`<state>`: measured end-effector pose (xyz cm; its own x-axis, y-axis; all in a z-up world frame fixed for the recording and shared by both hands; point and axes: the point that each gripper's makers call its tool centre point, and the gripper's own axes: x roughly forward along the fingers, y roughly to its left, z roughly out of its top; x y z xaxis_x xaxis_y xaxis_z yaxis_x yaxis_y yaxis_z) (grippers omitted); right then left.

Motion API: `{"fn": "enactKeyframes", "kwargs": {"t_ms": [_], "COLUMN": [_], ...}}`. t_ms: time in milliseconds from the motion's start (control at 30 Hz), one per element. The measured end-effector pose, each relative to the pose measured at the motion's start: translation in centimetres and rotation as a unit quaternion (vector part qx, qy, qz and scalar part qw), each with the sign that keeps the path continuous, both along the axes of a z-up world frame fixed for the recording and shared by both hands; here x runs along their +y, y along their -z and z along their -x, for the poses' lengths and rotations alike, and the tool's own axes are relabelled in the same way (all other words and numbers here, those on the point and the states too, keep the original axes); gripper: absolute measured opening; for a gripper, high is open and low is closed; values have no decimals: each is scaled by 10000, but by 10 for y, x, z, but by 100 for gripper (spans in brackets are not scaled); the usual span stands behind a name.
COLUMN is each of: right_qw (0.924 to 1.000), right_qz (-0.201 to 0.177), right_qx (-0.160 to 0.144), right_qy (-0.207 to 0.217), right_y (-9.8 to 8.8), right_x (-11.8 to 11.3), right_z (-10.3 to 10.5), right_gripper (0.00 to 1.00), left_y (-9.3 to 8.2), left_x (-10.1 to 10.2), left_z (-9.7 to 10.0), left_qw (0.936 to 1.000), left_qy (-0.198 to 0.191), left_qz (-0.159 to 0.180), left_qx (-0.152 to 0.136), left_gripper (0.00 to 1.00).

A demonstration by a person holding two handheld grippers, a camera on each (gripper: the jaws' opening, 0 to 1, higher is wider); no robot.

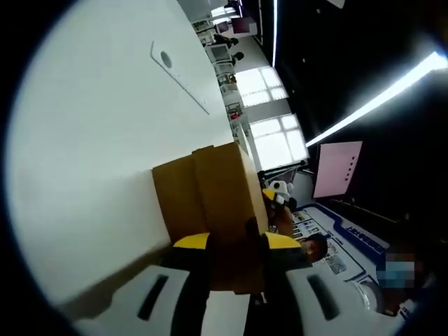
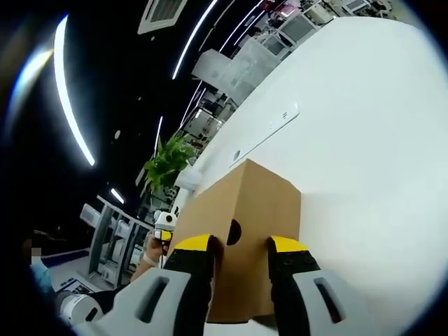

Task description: Operate the shoe box by opening the lid, removing the specified soft item, and placing it in the target area until the item is outside and the box remains undamaged.

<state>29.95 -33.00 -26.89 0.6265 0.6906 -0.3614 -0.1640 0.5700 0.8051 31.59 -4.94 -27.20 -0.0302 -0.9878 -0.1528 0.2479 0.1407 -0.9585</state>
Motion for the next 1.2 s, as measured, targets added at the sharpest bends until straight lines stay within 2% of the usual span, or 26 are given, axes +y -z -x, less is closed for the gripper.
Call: {"fn": "enactKeyframes", "kwargs": {"t_ms": [167,467,733,800,1000,1200], "right_qw": [10000,10000,10000,10000,10000,9999], "right_qz": [13,-13,-17,-29,-44,-69], "right_qx": [4,1,-19,-21,-22,-43], "right_qy": [2,-4,3,-6,-40,-66], "right_y": [0,0,1,1,0,0], "right_x": [-1,-10,-5,-6,-8,-1], "right_z": [1,-3,0,0,-1,2], "right_gripper": [30,31,31,31,31,31], "left_y": [0,1,0,-1,0,-2], "left_x": [0,-2,-3,-3,-5,-5], "left_z": [-6,-4,-3,-1,1,3], "left_qw": [10000,9999,9999,9998,9999,9998], "left_qy": [-39,-123,-157,-159,-151,-147], "left_qz": [-26,63,50,10,-5,-66], "left_qx": [5,43,18,-74,25,-85], "left_gripper": [28,28,28,28,28,29]}}
